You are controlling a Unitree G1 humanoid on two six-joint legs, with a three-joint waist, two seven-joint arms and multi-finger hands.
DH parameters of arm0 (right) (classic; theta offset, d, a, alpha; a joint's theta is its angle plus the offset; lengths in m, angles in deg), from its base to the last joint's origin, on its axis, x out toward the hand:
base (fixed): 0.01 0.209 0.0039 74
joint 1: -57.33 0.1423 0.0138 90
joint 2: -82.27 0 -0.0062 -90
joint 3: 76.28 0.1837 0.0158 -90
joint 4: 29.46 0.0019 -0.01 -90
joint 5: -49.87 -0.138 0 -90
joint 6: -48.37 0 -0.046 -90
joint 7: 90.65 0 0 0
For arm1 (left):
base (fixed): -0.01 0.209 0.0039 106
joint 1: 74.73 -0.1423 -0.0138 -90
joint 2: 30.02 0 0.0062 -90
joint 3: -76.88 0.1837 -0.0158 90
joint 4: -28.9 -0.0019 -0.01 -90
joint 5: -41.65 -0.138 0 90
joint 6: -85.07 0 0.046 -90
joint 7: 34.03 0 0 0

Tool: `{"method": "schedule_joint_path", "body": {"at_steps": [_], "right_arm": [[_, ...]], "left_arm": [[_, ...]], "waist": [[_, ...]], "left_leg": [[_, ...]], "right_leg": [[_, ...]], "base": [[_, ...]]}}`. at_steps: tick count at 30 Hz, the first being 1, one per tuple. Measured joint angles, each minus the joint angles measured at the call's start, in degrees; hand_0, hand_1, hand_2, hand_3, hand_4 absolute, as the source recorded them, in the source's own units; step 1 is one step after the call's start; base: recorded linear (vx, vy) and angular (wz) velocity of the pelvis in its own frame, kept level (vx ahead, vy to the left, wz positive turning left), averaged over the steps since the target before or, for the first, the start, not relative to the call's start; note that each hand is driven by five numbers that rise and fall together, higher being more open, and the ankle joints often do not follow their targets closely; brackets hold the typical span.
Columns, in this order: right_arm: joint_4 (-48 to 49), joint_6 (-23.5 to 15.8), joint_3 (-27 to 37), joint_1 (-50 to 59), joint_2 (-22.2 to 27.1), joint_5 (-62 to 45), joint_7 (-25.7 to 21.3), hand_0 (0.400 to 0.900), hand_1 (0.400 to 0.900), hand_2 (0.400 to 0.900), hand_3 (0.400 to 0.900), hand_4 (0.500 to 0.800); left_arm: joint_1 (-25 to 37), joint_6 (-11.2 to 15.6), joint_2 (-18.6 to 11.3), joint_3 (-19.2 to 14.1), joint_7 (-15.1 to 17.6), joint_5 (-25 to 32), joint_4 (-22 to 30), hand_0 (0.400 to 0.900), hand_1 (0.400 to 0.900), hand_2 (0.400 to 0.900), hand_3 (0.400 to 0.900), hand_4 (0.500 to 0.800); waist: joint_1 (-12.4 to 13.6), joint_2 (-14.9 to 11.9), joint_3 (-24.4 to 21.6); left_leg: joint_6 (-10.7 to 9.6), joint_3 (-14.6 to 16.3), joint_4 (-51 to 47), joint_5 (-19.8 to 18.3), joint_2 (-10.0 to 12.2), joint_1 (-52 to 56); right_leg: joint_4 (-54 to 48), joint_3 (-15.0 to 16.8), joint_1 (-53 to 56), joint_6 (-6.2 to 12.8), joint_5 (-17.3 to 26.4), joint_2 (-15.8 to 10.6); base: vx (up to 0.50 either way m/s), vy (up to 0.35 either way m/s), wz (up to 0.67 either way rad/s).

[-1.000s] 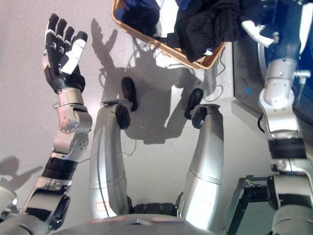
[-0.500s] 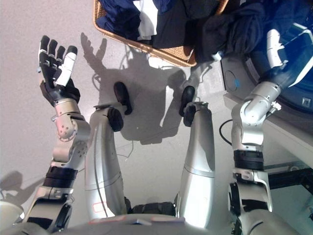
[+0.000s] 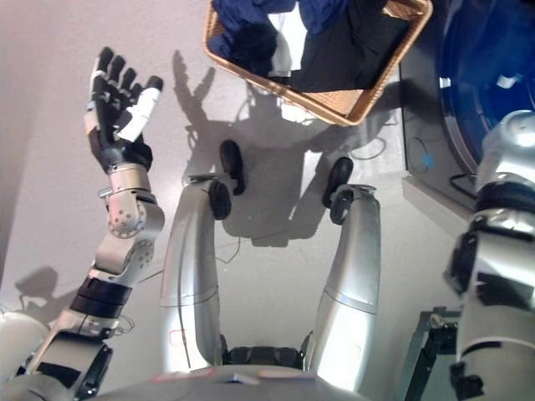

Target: Put the clothes in the basket into the washing machine.

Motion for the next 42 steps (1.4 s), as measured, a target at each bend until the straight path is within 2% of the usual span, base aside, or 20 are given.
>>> {"method": "schedule_joint_path", "body": {"at_steps": [5,6,7,8,11,16,20,26,29,34,36,40,42], "right_arm": [[-15.1,3.6,-8.2,8.5,5.2,-2.3,7.0,0.4,0.4,0.4,0.4,0.5],[-16.6,4.0,-9.4,9.4,6.6,-2.5,8.1,0.461,0.461,0.461,0.461,0.536],[-17.5,4.3,-10.1,10.5,7.5,-2.9,8.9,0.598,0.598,0.598,0.598,0.619],[-18.0,4.5,-10.5,11.5,7.9,-3.3,9.5,0.9,0.9,0.9,0.9,0.8],[-18.4,4.5,-12.0,12.3,8.1,-3.9,11.9,0.9,0.9,0.9,0.9,0.8],[-17.8,3.7,-12.0,12.3,7.9,-6.3,13.0,0.9,0.9,0.9,0.9,0.8],[-8.0,1.6,-11.0,8.1,5.9,-6.5,12.1,0.9,0.9,0.9,0.9,0.8],[15.0,-1.5,-7.2,-3.3,-1.3,1.6,8.6,0.9,0.9,0.9,0.9,0.8],[26.0,-2.1,-5.2,-10.0,-7.5,6.8,6.5,0.9,0.9,0.9,0.9,0.8],[42.3,-2.9,-3.0,-23.2,-20.0,12.5,6.2,0.9,0.9,0.9,0.9,0.8],[49.3,-3.0,-2.7,-28.4,-24.1,13.8,6.8,0.9,0.9,0.9,0.9,0.8],[56.8,-4.7,-3.0,-35.9,-27.8,15.8,9.2,0.9,0.9,0.9,0.9,0.8],[60.1,-6.6,-4.3,-38.8,-29.6,14.9,12.4,0.9,0.9,0.9,0.9,0.8]], "left_arm": [[0.5,0.3,-1.7,3.7,-3.0,0.1,0.0,0.9,0.9,0.9,0.9,0.8],[0.5,0.3,-1.7,4.5,-3.7,0.1,0.0,0.9,0.9,0.9,0.9,0.8],[0.3,0.3,-1.7,4.8,-4.1,0.1,0.1,0.9,0.9,0.9,0.9,0.8],[0.2,0.4,-1.8,4.8,-4.3,0.1,0.1,0.9,0.9,0.9,0.9,0.8],[0.3,0.6,-1.8,4.7,-5.0,0.1,0.1,0.9,0.9,0.9,0.9,0.8],[0.4,0.6,-1.7,4.7,-5.9,0.1,0.1,0.9,0.9,0.9,0.9,0.8],[0.4,0.7,-1.1,3.9,-5.4,0.1,0.0,0.9,0.9,0.9,0.9,0.8],[0.3,0.8,1.4,1.1,-3.7,0.1,0.0,0.9,0.9,0.9,0.9,0.8],[-0.2,0.8,2.8,-0.7,-2.3,0.1,0.0,0.9,0.9,0.9,0.9,0.8],[-1.0,1.1,5.9,-2.0,-1.1,0.1,-0.2,0.9,0.9,0.9,0.9,0.8],[-1.2,1.1,6.9,-2.4,-0.8,0.1,-0.2,0.9,0.9,0.9,0.9,0.8],[-3.3,1.1,7.0,-3.4,0.0,0.1,-0.2,0.9,0.9,0.9,0.9,0.8],[-4.8,1.1,6.9,-4.4,0.5,0.1,-0.2,0.9,0.9,0.9,0.9,0.8]], "waist": [[2.8,2.0,-0.8],[3.4,3.2,-1.5],[3.8,3.8,-1.9],[4.1,4.5,-2.3],[4.0,5.0,-2.6],[3.5,5.0,-2.6],[2.5,5.0,-2.6],[0.2,4.9,-2.7],[-1.0,4.7,-2.8],[-3.7,4.1,-3.9],[-4.4,4.1,-3.9],[-6.1,3.6,-4.1],[-7.2,2.7,-4.6]], "left_leg": [[-0.2,0.2,0.0,0.4,-0.1,-0.4],[-0.2,0.1,0.2,0.5,-0.2,-1.0],[-0.1,0.2,0.4,0.6,-0.2,-1.5],[-0.1,0.2,0.7,0.6,-0.2,-1.9],[-0.2,0.2,0.8,0.7,-0.4,-2.2],[-0.3,0.0,0.7,0.8,-0.5,-2.2],[-0.3,-0.2,0.7,0.8,-0.5,-2.2],[-0.2,-0.4,1.0,0.7,-0.2,-2.2],[0.0,-0.7,1.8,0.0,0.0,-2.2],[0.3,-1.3,2.9,-0.7,0.0,-4.3],[0.5,-1.3,3.2,-1.1,0.1,-4.7],[0.6,-1.3,3.8,-1.7,0.2,-4.9],[0.5,-1.5,3.6,-1.8,0.2,-5.1]], "right_leg": [[1.4,0.4,-1.2,-0.4,-0.2,-0.8],[1.7,0.2,-1.7,-0.47,-0.3,-0.9],[1.9,0.3,-2.2,-0.49,-0.3,-0.9],[2.3,0.5,-2.7,-0.49,-0.3,-0.9],[2.5,0.5,-3.0,-0.5,-0.3,-0.9],[2.6,0.4,-3.0,-0.51,-0.3,-0.8],[2.4,0.2,-2.9,-0.51,-0.3,-0.8],[1.9,0.0,-2.3,-0.49,-0.3,-0.5],[1.7,-0.2,-1.9,-0.49,-0.3,0.0],[1.3,-0.4,-3.1,-0.29,-0.2,0.5],[1.0,-0.3,-3.4,-0.11,-0.1,0.6],[0.5,0.1,-3.4,0.35,0.2,1.1],[0.0,0.1,-3.6,0.8,0.5,1.5]], "base": [[0.01,-0.027,0.05],[0.0,0.0,0.0],[0.0,0.0,0.0],[0.01,-0.014,0.03],[0.0,0.0,0.0],[0.0,0.0,0.0],[-0.01,0.016,-0.06],[-0.01,0.031,-0.09],[-0.01,0.031,-0.07],[0.0,0.019,-0.06],[0.0,0.011,-0.05],[-0.02,0.03,-0.12],[-0.04,0.045,-0.15]]}}
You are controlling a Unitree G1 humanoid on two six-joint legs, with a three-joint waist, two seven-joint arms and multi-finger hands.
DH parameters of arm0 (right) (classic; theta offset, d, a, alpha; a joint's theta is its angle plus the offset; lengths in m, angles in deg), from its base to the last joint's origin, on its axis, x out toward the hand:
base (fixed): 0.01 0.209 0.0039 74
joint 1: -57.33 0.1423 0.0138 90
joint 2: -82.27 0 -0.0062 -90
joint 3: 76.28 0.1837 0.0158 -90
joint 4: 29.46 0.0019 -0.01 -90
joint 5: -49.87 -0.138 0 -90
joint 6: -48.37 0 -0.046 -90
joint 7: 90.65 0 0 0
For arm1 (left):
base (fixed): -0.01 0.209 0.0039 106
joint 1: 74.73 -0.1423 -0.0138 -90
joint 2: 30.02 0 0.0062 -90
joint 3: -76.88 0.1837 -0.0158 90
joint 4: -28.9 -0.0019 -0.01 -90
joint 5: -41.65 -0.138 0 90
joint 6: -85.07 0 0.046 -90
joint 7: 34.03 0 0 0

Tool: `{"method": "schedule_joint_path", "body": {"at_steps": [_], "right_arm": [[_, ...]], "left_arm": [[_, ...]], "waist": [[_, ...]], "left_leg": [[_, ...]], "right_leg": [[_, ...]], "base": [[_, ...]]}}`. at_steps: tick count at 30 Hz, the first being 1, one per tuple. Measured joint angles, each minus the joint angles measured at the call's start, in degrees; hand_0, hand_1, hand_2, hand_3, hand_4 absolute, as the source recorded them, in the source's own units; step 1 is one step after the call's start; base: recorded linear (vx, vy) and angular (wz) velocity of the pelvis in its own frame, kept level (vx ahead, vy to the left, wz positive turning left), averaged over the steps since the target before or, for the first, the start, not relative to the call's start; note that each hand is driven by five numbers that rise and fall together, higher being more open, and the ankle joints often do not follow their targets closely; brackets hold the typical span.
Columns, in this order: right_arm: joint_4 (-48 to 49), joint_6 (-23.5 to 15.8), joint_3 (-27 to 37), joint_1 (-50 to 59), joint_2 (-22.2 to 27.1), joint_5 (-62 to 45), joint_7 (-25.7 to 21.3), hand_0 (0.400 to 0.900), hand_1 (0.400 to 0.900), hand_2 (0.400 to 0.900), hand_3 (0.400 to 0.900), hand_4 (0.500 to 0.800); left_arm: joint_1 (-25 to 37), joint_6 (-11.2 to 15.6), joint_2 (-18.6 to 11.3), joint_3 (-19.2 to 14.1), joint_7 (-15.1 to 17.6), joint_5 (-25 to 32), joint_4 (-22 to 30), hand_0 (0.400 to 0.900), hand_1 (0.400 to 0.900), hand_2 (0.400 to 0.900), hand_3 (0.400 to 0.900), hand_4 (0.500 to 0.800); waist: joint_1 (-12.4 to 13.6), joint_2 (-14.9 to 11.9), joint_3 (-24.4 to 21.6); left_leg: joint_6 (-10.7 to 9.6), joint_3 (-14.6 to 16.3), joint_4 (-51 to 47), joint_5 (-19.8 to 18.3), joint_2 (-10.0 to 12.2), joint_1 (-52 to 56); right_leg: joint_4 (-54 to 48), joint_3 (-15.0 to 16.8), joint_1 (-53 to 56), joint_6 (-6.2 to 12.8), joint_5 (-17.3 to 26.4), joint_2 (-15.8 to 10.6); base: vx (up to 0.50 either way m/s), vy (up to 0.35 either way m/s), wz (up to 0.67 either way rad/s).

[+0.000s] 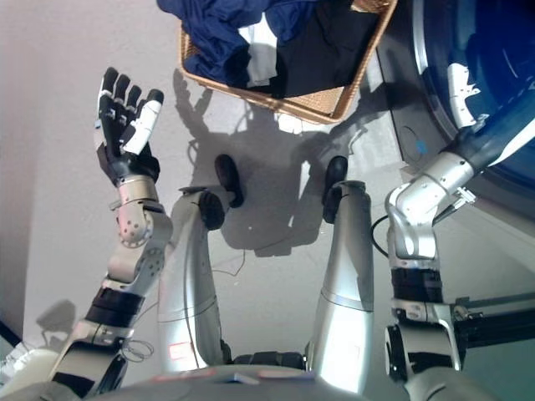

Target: Put the clothes in the basket into the washing machine.

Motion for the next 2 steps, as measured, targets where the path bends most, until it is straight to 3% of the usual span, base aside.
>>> {"method": "schedule_joint_path", "body": {"at_steps": [2], "right_arm": [[2.1,-2.2,-2.8,-3.7,0.1,-2.3,4.8,0.9,0.9,0.9,0.9,0.8]], "left_arm": [[-1.2,0.0,-0.3,-0.3,-0.1,0.0,0.0,0.9,0.9,0.9,0.9,0.8]], "waist": [[-0.7,-1.0,-0.6]], "left_leg": [[-0.1,0.0,0.2,-0.2,0.2,-0.1]], "right_leg": [[-0.1,0.1,-0.2,0.07,0.0,0.3]], "base": [[-0.01,0.02,-0.06]]}}
